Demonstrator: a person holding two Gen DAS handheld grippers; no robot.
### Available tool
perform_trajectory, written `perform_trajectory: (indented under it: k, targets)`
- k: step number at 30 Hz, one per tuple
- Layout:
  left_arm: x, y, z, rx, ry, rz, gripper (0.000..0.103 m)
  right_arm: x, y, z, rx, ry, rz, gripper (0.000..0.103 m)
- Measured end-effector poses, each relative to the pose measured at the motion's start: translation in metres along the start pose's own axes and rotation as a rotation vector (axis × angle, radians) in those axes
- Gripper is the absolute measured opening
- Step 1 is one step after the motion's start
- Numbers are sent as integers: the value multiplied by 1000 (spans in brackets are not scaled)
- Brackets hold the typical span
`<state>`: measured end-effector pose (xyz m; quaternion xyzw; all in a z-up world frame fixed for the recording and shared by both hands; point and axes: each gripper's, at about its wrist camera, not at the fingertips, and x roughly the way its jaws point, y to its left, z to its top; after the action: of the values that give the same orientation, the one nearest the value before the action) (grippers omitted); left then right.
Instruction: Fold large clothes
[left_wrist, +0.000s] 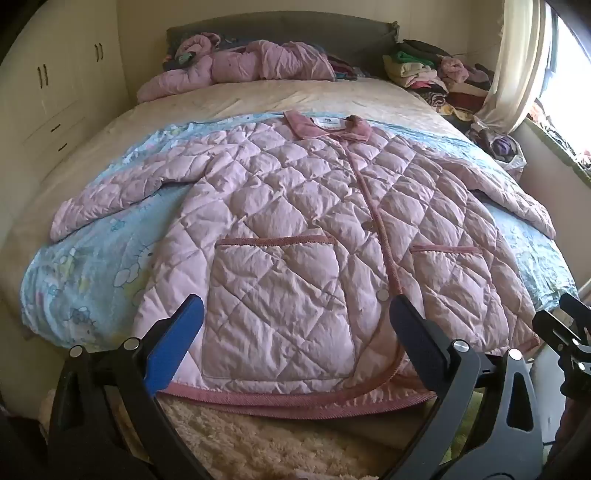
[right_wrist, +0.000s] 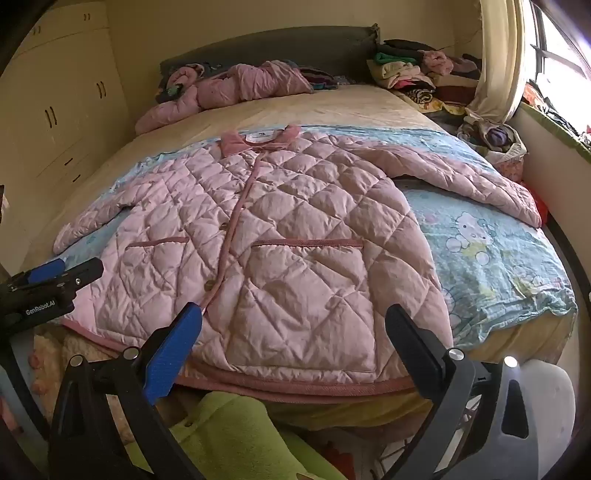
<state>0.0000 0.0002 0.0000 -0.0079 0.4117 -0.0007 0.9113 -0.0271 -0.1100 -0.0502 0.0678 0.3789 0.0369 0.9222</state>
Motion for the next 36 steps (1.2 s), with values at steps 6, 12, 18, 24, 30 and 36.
perform_trajectory:
  k: [6, 12, 18, 24, 30, 36]
  targets:
    - [0, 0, 1, 2, 0, 1, 94, 0, 4, 0, -8, 1, -6, 99]
    - [0, 0, 0, -1, 1, -2, 94, 0, 7, 0, -15, -1, -10, 99]
    - [0, 0, 0, -3, 1, -4, 94, 1, 6, -1, -18, 0, -15, 99]
    - [1, -7, -3, -6, -2, -6, 94, 2, 7, -1, -19, 0, -16, 99]
    - [2, -14, -4, -4, 1, -8, 94, 1, 8, -1, -23, 1, -15, 99]
    - [2, -14, -4, -4, 0, -8, 94, 1, 8, -1, -24, 2, -14, 99]
